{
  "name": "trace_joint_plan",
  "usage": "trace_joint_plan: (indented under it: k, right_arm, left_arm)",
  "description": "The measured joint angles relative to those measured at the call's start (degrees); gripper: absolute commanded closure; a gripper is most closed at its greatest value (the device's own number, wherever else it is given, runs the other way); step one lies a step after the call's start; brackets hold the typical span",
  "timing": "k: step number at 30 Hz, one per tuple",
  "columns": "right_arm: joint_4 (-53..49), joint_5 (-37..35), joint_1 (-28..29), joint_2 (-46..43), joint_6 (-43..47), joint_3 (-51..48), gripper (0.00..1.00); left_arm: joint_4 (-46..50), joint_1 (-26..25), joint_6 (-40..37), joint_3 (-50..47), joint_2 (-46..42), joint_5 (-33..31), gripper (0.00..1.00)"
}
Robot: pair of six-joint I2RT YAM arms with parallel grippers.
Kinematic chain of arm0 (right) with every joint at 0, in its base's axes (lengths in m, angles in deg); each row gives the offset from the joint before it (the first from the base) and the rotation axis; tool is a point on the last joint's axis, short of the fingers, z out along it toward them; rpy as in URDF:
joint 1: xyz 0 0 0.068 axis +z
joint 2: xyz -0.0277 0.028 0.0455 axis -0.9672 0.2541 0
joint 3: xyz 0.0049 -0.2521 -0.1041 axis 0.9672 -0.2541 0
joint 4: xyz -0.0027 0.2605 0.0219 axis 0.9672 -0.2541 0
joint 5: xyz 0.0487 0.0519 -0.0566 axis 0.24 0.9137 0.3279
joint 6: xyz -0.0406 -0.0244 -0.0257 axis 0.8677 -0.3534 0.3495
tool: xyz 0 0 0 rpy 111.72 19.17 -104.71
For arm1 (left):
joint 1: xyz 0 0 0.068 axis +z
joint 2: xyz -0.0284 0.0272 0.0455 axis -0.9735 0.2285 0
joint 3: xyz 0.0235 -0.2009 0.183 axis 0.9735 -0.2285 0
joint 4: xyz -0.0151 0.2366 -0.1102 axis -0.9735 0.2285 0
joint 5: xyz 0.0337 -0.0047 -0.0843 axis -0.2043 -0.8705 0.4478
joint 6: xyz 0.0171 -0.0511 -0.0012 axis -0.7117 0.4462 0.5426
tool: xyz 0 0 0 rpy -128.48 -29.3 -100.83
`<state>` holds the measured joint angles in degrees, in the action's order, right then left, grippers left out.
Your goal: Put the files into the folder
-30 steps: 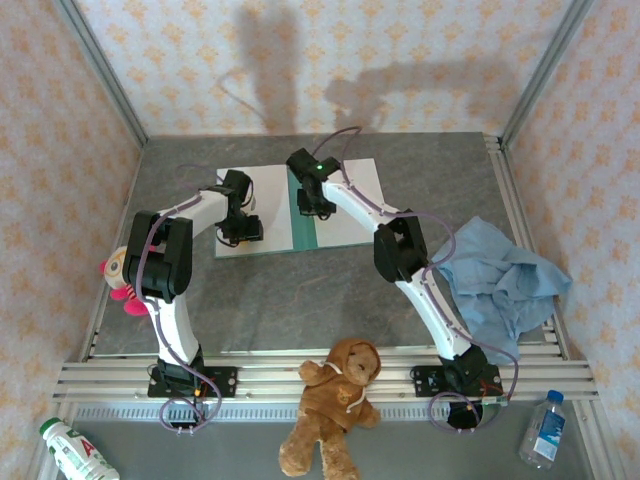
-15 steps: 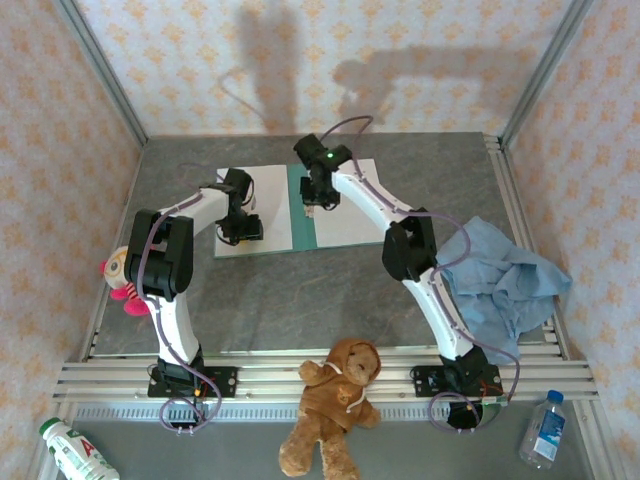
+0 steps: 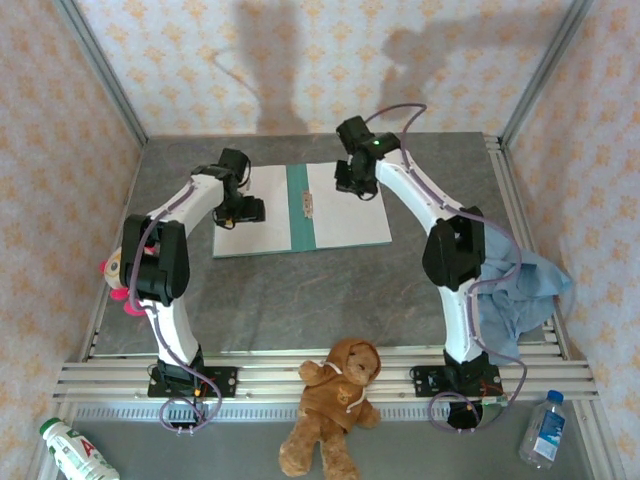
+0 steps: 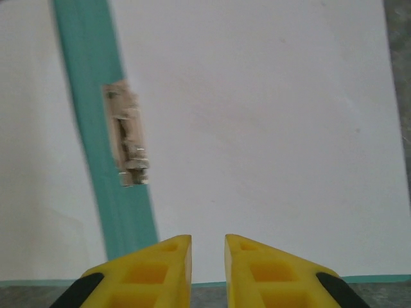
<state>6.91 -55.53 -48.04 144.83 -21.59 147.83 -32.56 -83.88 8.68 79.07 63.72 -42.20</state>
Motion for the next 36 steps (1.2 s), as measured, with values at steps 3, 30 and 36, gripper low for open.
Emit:
trace_joint_plan:
  k: [3,30,36]
  right_arm:
    - [2.6,0.5,-2.6,-0.7,0.0,-7.0,0.79]
    - [13.3,1.4,-8.3,-0.7,-0.2,-22.1,0.79]
    - [13.4,1.9,-8.3,-0.7,-0.2,-23.1,0.79]
  left_arm:
    - [-1.5,1.0,1.2,-2.2,-3.3,-2.4,0.22]
    - [-13.2,13.2,10.6,-22.8,-9.6,6.8,0.1]
    - [-13.6,13.2,10.8,-23.1,-9.6,7.2,0.14]
